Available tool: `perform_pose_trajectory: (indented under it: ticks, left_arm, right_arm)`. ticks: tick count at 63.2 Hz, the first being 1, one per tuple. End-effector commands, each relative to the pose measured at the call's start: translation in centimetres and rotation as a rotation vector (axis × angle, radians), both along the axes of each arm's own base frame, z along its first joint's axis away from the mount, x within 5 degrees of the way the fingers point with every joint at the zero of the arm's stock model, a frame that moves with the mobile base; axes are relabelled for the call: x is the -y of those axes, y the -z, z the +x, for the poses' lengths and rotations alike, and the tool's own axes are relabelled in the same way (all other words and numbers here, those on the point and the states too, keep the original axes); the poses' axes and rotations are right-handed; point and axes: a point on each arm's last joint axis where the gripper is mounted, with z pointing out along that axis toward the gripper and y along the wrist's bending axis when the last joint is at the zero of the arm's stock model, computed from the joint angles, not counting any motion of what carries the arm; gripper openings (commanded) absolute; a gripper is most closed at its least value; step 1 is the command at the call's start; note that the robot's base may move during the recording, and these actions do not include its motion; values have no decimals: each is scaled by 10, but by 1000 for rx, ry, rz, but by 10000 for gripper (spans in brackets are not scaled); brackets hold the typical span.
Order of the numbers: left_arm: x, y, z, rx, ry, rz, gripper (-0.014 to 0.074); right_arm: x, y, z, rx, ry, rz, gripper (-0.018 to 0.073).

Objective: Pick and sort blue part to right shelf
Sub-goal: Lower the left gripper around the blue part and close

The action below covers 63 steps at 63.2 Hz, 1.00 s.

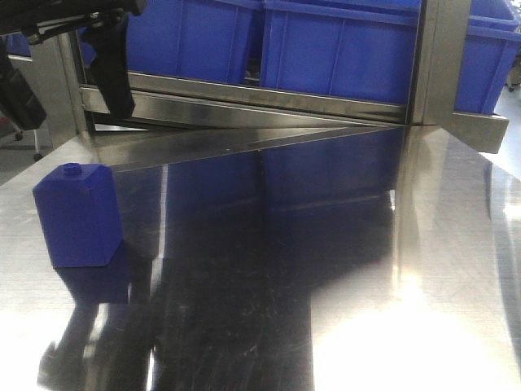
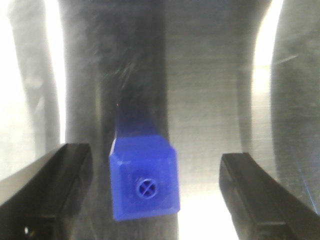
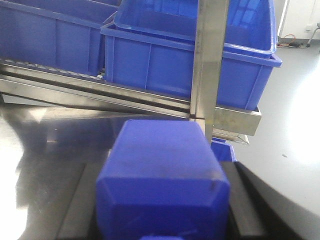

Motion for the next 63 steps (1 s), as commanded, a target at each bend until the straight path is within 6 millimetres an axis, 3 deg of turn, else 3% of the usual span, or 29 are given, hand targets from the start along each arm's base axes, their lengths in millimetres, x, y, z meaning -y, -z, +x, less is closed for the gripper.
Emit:
perform_pose_trajectory:
  ticks: [1, 31, 51, 63]
  left_arm:
    - [1, -18, -2, 31, -22, -27, 578]
    - [4, -8, -2, -51, -117, -34, 578]
    - [20, 9, -2, -100, -67, 21, 578]
    - [19, 18, 2, -120, -64, 75, 578]
  right_arm:
    - [1, -18, -1, 110, 7, 7, 465]
    - [1, -18, -1, 110, 7, 7, 465]
    - [1, -18, -1, 110, 7, 7, 465]
    - [1, -18, -1, 110, 7, 7, 465]
